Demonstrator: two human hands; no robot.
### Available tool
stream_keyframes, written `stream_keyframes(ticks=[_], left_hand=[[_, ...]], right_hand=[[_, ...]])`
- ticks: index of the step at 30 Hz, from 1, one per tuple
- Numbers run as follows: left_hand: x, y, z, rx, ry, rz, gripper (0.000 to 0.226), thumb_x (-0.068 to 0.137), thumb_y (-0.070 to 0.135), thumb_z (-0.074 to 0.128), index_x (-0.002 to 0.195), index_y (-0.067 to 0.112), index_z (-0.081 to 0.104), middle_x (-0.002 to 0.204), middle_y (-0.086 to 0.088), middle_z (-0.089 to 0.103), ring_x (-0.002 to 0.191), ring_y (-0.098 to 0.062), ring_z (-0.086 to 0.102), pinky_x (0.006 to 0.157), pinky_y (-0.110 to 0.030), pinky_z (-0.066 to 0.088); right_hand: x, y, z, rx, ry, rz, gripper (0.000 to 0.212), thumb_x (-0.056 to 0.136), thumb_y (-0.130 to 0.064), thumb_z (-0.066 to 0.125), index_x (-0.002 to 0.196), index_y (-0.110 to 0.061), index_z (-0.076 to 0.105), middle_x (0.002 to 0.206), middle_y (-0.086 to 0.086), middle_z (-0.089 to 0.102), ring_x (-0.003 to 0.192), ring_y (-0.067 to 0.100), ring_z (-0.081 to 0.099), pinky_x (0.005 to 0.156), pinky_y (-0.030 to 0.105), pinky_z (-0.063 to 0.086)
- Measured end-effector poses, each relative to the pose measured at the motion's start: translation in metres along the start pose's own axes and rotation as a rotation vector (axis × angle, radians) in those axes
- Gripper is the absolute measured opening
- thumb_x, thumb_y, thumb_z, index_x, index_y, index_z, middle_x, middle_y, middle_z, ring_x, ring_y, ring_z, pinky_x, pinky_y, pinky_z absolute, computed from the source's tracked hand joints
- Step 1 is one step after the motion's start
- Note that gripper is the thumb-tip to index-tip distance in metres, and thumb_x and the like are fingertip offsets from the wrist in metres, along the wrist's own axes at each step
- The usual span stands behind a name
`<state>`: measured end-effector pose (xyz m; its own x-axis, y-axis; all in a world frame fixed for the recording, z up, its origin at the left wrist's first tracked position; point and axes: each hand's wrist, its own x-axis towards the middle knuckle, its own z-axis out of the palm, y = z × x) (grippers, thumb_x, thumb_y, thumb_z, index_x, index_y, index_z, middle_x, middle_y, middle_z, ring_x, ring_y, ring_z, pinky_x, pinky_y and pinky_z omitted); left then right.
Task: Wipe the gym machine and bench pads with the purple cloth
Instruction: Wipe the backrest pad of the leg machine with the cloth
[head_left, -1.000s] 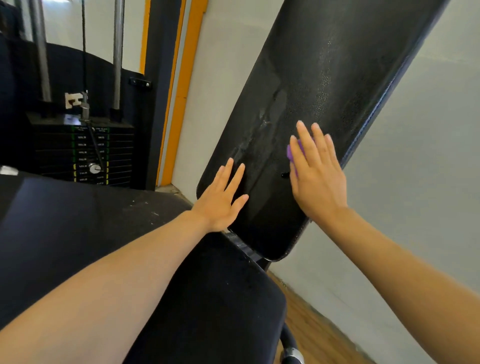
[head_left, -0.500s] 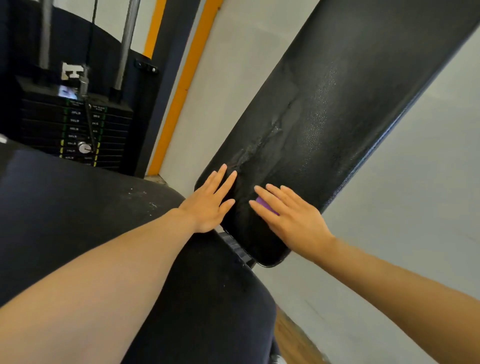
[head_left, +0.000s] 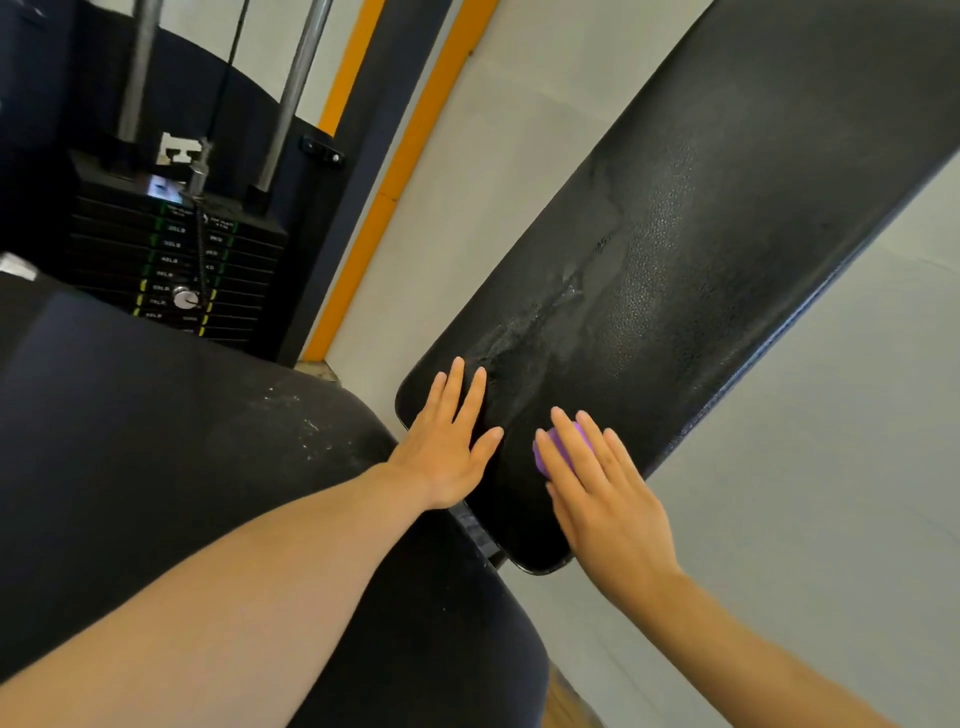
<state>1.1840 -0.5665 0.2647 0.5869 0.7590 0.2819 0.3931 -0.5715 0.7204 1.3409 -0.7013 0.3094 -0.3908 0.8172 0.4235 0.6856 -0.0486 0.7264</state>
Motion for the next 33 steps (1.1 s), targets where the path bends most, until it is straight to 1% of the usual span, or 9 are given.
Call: stream_keyframes(ticks=[2,8,14,17,22,25,28,30,33], left_hand=[[0.001,0.006,0.008,-0.034,0.022,-0.028,0.072,0.106,0.047,0.028,0.153,0.028,-0.023,0.158,0.004,-0.037,0.146,-0.019,-0.031,0.123,-0.042,-0.006],[0.011,0.02,0.02,-0.091,0.082,-0.103,0.072,0.105,0.053,0.021,0.149,0.027,-0.03,0.155,0.002,-0.042,0.144,-0.021,-0.037,0.12,-0.044,-0.015],[0.014,0.021,0.019,-0.111,0.09,-0.123,0.075,0.103,0.058,0.023,0.151,0.03,-0.028,0.156,0.003,-0.041,0.144,-0.019,-0.036,0.121,-0.045,-0.014],[0.014,0.019,0.021,-0.108,0.092,-0.133,0.073,0.103,0.058,0.022,0.147,0.032,-0.03,0.155,0.003,-0.042,0.143,-0.019,-0.036,0.12,-0.045,-0.013],[0.012,0.035,0.033,-0.065,0.172,-0.183,0.064,0.105,0.05,0.013,0.139,0.029,-0.036,0.151,0.002,-0.045,0.142,-0.02,-0.036,0.122,-0.044,-0.012],[0.01,0.041,0.034,-0.059,0.191,-0.185,0.06,0.106,0.045,0.011,0.139,0.027,-0.036,0.15,0.004,-0.045,0.141,-0.018,-0.036,0.122,-0.043,-0.013],[0.01,0.038,0.037,-0.023,0.204,-0.184,0.06,0.106,0.046,0.009,0.14,0.028,-0.037,0.151,0.004,-0.045,0.143,-0.018,-0.036,0.123,-0.044,-0.013],[0.011,0.036,0.035,-0.019,0.218,-0.17,0.06,0.106,0.047,0.011,0.142,0.031,-0.035,0.151,0.006,-0.044,0.144,-0.018,-0.035,0.122,-0.045,-0.014],[0.012,0.039,0.035,-0.04,0.254,-0.15,0.06,0.105,0.051,0.016,0.146,0.04,-0.026,0.153,0.012,-0.04,0.145,-0.014,-0.033,0.12,-0.044,-0.014]], right_hand=[[0.028,0.019,0.001,-0.033,0.016,0.01,0.049,0.093,-0.016,0.059,0.139,-0.004,0.053,0.151,0.019,0.042,0.138,0.038,0.042,0.114,0.05,0.032],[0.152,0.091,-0.014,-0.079,0.095,0.317,0.052,0.09,-0.006,0.061,0.138,0.008,0.047,0.152,0.028,0.033,0.139,0.049,0.033,0.114,0.056,0.03],[0.048,0.027,-0.014,-0.048,0.019,0.006,0.053,0.096,-0.027,0.038,0.135,0.004,0.055,0.141,0.02,0.052,0.134,0.042,0.043,0.11,0.048,0.039],[0.034,0.038,-0.015,-0.035,0.041,-0.101,0.047,0.101,-0.03,0.037,0.127,-0.003,0.065,0.136,0.015,0.059,0.131,0.034,0.052,0.11,0.043,0.039],[0.097,0.073,-0.012,-0.056,0.136,0.057,0.046,0.105,-0.02,0.028,0.123,0.004,0.063,0.145,0.022,0.048,0.134,0.042,0.045,0.111,0.051,0.037],[0.106,0.072,-0.013,-0.063,0.145,0.123,0.044,0.095,-0.012,0.041,0.134,0.004,0.054,0.153,0.021,0.037,0.139,0.044,0.036,0.112,0.054,0.035],[0.079,0.063,-0.011,-0.053,0.125,0.056,0.058,0.086,-0.008,0.057,0.141,0.004,0.047,0.15,0.02,0.042,0.137,0.045,0.039,0.109,0.052,0.041],[0.072,0.064,-0.013,-0.005,0.146,0.066,0.054,0.089,-0.014,0.059,0.14,0.003,0.048,0.146,0.018,0.047,0.137,0.042,0.04,0.11,0.049,0.04],[0.07,0.067,-0.013,0.025,0.179,0.039,0.051,0.098,-0.031,0.042,0.136,0.001,0.055,0.142,0.016,0.053,0.134,0.039,0.045,0.11,0.047,0.04]])
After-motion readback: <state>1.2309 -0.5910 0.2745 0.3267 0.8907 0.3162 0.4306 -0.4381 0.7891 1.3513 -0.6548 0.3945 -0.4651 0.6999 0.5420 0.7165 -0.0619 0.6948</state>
